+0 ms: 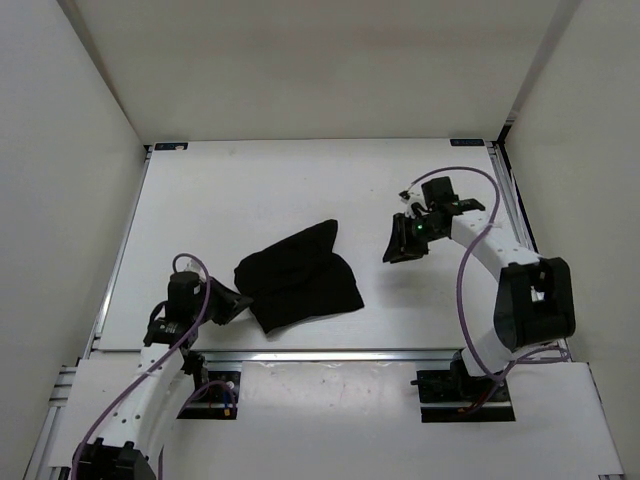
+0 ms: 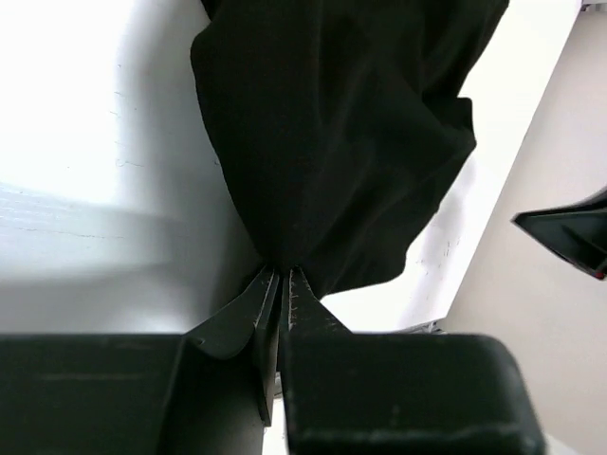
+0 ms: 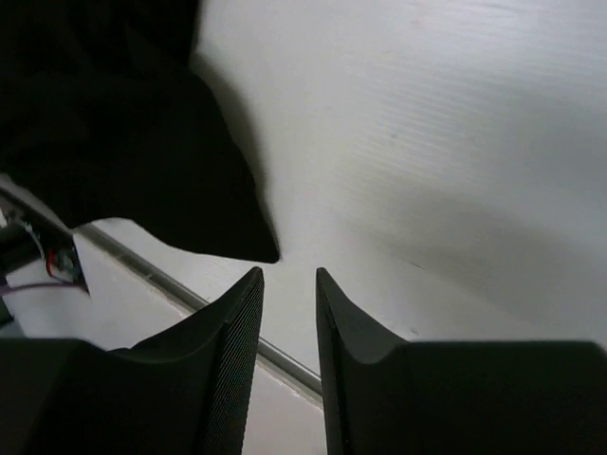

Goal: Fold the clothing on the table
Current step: Flatten the skirt out

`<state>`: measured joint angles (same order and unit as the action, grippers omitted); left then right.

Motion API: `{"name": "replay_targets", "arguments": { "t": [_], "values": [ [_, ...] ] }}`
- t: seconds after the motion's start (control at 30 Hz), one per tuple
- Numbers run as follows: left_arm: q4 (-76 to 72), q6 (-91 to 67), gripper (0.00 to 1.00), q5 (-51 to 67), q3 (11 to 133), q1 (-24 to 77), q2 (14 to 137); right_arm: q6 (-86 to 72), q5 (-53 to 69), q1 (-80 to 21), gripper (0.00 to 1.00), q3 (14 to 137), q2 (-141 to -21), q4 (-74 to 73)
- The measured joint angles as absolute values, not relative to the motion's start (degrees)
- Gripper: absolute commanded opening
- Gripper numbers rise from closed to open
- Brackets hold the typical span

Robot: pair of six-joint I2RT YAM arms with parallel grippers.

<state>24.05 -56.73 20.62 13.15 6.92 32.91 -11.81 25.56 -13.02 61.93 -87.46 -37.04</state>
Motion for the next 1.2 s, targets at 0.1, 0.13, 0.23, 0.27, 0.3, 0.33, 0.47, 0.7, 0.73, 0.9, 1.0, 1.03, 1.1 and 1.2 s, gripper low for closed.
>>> {"name": "replay_targets", "arguments": {
  "t": [0.1, 0.13, 0.23, 0.27, 0.3, 0.33, 0.47, 0.7, 0.73, 0.9, 1.0, 1.03, 1.1, 1.2],
  "values": [
    [25.32, -56.62, 0.14, 20.73, 13.13, 7.70, 32.58, -10.90, 29.08, -15.70, 0.34, 61.91, -91.72, -35.92],
    [25.69, -56.69, 0.14, 20.73, 13.13, 8.38, 32.58, -10.55, 30.26, -16.43, 0.34, 61.82, -93.17, -35.48],
    [26.28, -56.80, 0.15, 20.78, 13.13, 9.63, 32.51, -9.82, 33.36, -17.76, 0.35, 60.47, -95.83, -34.28],
    [26.57, -56.82, 0.14, 20.88, 13.13, 9.63, 32.45, -9.72, 34.28, -17.96, 0.35, 59.94, -96.23, -33.98],
    [26.81, -56.82, 0.15, 20.93, 13.06, 9.41, 32.25, -9.56, 35.53, -18.31, 0.35, 58.96, -96.60, -33.19],
    [26.96, -56.82, 0.15, 20.99, 12.93, 9.06, 31.97, -9.50, 36.47, -18.61, 0.35, 58.08, -96.79, -32.64],
    [27.55, -56.84, 0.15, 21.21, 12.47, 8.27, 30.85, -9.26, 39.72, -20.05, 0.36, 53.98, -97.41, -29.89],
    [27.86, -57.01, 0.16, 21.12, 12.47, 9.28, 31.16, -8.51, 42.06, -20.88, 0.39, 52.64, -101.69, -26.00],
    [27.88, -57.01, 0.16, 21.04, 12.47, 9.39, 31.57, -8.45, 42.13, -20.78, 0.40, 52.71, -102.26, -25.58],
    [28.05, -56.38, 0.17, 20.40, 12.47, 9.61, 33.74, -8.38, 42.33, -20.36, 0.40, 54.50, -105.14, -24.84],
    [28.27, -55.77, 0.17, 20.14, 12.53, 9.61, 34.85, -8.32, 41.82, -20.36, 0.39, 56.45, -106.17, -23.88],
    [28.34, -55.51, 0.17, 20.12, 12.60, 9.61, 35.22, -8.32, 41.67, -20.36, 0.40, 56.93, -106.43, -23.57],
    [28.36, -55.22, 0.16, 20.10, 12.93, 9.61, 35.86, -8.34, 41.30, -20.36, 0.40, 57.56, -106.72, -22.81],
    [28.29, -54.74, 0.17, 19.88, 13.15, 9.63, 36.42, -8.43, 41.45, -20.38, 0.37, 58.17, -107.33, -21.96]
  ]
}}
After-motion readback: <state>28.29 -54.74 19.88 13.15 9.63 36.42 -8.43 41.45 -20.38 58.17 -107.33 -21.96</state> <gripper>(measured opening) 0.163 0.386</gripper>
